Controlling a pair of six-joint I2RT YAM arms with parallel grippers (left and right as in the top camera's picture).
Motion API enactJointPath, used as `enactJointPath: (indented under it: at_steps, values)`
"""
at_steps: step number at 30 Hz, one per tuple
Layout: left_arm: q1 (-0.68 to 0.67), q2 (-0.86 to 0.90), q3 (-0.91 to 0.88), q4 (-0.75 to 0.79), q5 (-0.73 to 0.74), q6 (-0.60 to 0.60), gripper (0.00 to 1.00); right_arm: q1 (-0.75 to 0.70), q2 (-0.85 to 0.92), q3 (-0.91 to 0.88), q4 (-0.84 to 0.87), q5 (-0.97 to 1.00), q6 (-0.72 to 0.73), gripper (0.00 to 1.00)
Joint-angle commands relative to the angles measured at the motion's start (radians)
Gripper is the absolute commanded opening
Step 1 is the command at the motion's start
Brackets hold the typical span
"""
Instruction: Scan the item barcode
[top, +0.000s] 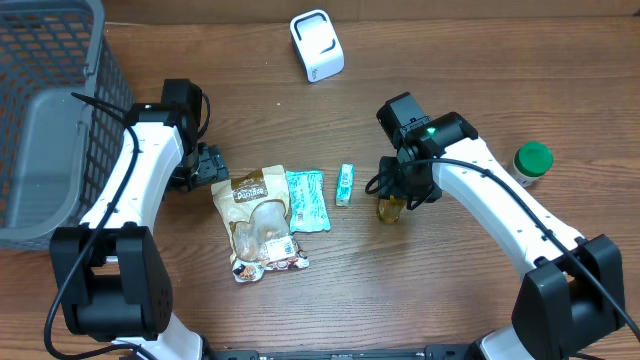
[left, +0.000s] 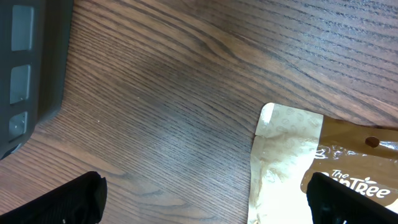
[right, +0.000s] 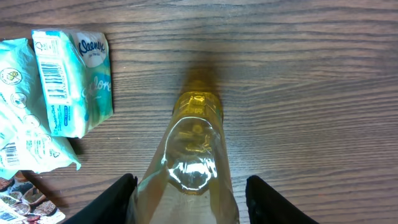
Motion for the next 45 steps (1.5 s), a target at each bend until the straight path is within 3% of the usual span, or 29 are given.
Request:
enactJointPath:
  at_steps: [1,8,11,15,26,29,38,45]
  values:
    - [0.003,0.011,0.0,0.004,-0.02,-0.007,0.99,-0.002,-0.004,-0.006,0.008,0.005,-0.004,0.5]
    - [0.003,0.011,0.0,0.004,-0.02,-0.007,1.0,-0.002,-0.005,-0.006,0.005,0.005,-0.003,0.44]
    - [0.003,0.011,0.0,0.004,-0.021,-0.007,1.0,-0.002,-0.005,-0.005,0.005,0.005,-0.004,0.35]
    - [0.003,0.011,0.0,0.004,-0.021,-0.007,0.99,-0.003,-0.008,0.009,-0.003,0.005,-0.004,0.3]
    - [0.003,0.011,0.0,0.004,-0.021,-0.007,1.0,-0.024,-0.127,0.058,-0.036,-0.04,-0.057,0.28]
    - [0.003,0.011,0.0,0.004,-0.02,-0.007,0.99,-0.062,-0.179,0.058,-0.049,-0.148,-0.117,0.25]
    - [0.003,0.011,0.0,0.004,-0.02,-0.007,0.99,-0.259,-0.306,0.058,-0.126,-0.724,-0.421,0.25]
    - [0.003,0.011,0.0,0.004,-0.02,-0.007,0.99,-0.312,-0.307,0.052,-0.116,-0.781,-0.449,0.25]
